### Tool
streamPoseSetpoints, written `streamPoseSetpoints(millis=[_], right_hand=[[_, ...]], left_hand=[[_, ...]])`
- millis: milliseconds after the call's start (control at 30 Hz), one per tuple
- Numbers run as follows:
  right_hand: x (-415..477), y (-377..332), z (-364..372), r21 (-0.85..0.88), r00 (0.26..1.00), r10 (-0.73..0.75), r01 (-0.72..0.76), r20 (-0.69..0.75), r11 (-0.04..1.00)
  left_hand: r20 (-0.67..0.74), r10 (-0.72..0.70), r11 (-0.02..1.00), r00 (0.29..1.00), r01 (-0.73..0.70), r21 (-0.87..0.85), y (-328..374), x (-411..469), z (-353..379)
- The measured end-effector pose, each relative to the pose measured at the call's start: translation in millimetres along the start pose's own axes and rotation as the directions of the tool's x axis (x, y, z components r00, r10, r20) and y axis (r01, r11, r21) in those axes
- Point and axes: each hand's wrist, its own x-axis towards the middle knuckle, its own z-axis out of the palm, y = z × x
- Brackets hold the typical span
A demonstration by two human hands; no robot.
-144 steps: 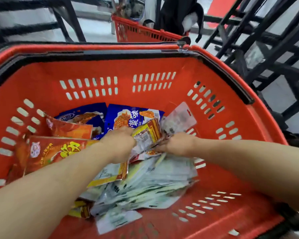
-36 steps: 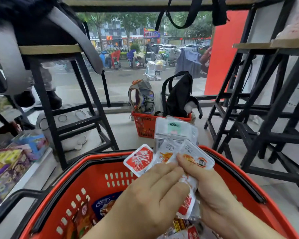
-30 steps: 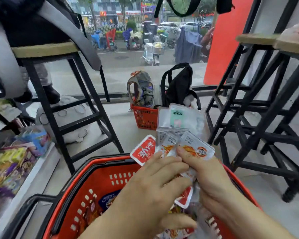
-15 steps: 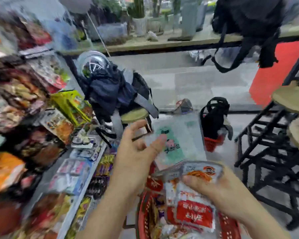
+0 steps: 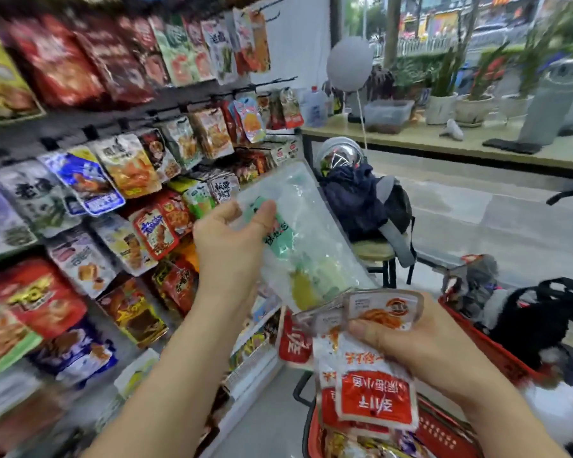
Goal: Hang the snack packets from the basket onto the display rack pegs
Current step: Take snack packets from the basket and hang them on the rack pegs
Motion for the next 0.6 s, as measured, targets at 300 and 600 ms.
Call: streamPoseSetpoints(millis=[300,600], right_hand=[[9.6,12.0,58.2,0.274,0.993,0.082,-0.103,0.086,0.956],[27.8,-34.4,143.5,0.122,0.989,-0.097,0.083,0.113,0.989]], left_hand=[[-0.376,0.204,0.978,0.904,-0.202,0.044,68.1,-27.2,-122.5],[-0.250,0.125,0.979,0.960,-0.078,0.190,118.1,-78.6,-225.8]])
